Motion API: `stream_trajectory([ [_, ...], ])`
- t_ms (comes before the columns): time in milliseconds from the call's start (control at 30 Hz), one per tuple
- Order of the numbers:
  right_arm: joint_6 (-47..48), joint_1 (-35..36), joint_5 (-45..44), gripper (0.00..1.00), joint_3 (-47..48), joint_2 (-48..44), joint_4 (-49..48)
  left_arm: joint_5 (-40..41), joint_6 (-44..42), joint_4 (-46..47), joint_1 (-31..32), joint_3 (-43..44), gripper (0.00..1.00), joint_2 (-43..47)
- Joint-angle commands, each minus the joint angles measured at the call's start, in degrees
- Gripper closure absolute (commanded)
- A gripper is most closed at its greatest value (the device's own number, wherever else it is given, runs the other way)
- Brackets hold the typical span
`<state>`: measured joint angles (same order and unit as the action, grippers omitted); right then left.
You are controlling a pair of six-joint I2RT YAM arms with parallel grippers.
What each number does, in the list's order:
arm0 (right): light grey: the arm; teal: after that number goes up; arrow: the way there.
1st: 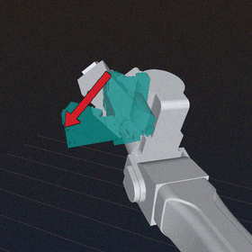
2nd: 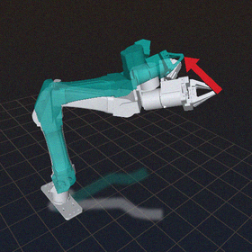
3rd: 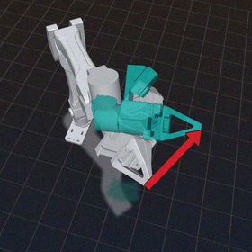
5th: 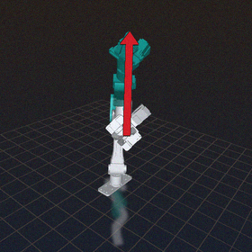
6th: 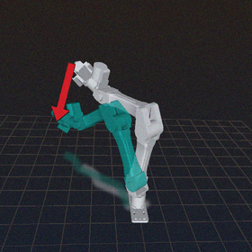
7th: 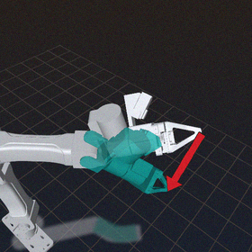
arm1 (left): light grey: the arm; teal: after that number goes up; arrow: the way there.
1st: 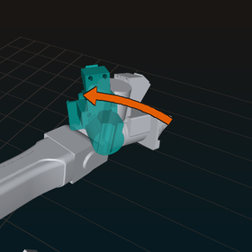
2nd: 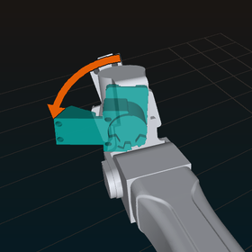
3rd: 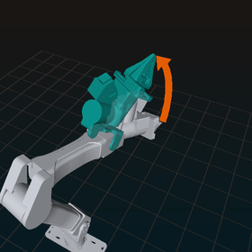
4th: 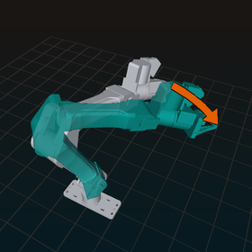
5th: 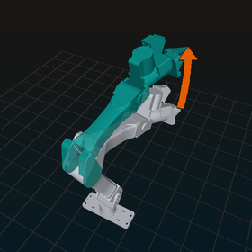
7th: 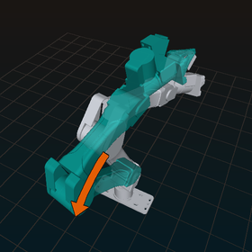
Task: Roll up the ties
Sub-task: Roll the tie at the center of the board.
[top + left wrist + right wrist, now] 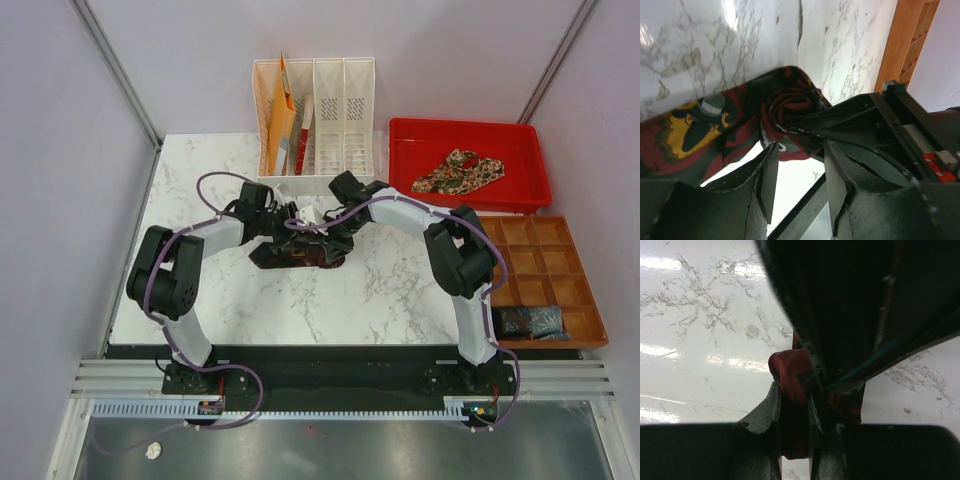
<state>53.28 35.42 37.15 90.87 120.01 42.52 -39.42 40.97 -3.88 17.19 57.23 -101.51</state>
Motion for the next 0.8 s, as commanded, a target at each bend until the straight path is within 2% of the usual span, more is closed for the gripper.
stream_trajectory([
  [0,-1.9,0.3,-2.4,1.00,1.2,1.7,1.7,-1.0,8.2,5.5,0.8,-2.6,0.51,-0.4],
  [233,-4.5,0.2,-1.8,1.00,0.4,1.0,0.1,-1.1,9.3,7.6,2.6,-5.1,0.51,0.7],
  [467,-5.8,-0.3,0.6,1.00,-0.4,0.6,-1.6,-0.6,9.0,8.4,3.8,-4.1,0.53,-0.4],
  [567,-6.0,-0.4,0.7,1.00,-0.2,0.6,-1.7,0.1,8.6,8.2,4.0,-3.6,0.60,-1.8],
  [633,-6.0,-0.4,0.6,0.97,0.0,0.8,-1.6,1.4,7.7,7.1,4.0,-2.7,0.71,-2.5],
  [667,-6.1,-0.4,0.6,0.90,0.1,0.7,-1.7,1.8,6.8,5.5,3.8,-2.4,0.75,-3.1],
  [700,-6.2,-0.4,0.6,0.87,0.1,0.7,-1.6,2.4,6.1,4.5,3.6,-2.1,0.82,-3.3],
  [767,-6.2,-0.5,0.6,0.78,-0.1,0.4,-1.5,4.0,4.3,2.0,3.0,-1.7,0.89,-3.9],
])
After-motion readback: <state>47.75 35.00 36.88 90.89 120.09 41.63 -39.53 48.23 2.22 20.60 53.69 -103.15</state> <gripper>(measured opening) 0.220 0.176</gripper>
